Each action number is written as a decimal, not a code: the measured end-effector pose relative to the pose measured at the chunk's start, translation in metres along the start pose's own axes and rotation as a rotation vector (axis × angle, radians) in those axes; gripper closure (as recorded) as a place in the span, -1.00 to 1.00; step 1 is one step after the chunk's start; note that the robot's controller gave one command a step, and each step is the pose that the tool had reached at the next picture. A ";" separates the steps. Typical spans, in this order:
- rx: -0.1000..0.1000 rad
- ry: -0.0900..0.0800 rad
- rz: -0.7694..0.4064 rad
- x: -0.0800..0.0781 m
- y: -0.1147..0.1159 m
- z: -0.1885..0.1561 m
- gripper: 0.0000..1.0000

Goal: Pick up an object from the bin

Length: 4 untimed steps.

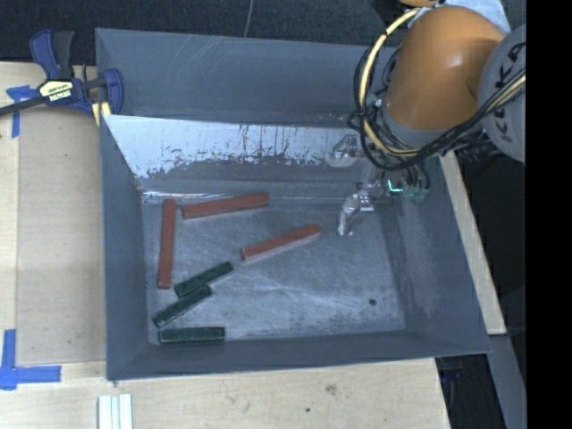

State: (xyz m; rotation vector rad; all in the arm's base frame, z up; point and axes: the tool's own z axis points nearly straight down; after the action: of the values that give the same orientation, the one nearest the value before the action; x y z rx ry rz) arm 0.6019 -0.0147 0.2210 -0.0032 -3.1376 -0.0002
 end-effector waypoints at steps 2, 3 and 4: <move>0.001 -0.015 -0.018 0.000 0.003 0.041 -1.00; 0.001 -0.029 -0.313 -0.019 0.022 0.142 1.00; 0.001 -0.029 -0.312 -0.019 0.022 0.142 1.00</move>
Offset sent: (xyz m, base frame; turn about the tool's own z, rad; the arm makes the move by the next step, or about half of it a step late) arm -0.0105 0.0120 -0.1510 -0.0633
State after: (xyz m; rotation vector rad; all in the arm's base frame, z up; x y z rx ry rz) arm 0.6204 0.0076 0.0785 0.4892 -3.1287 0.0009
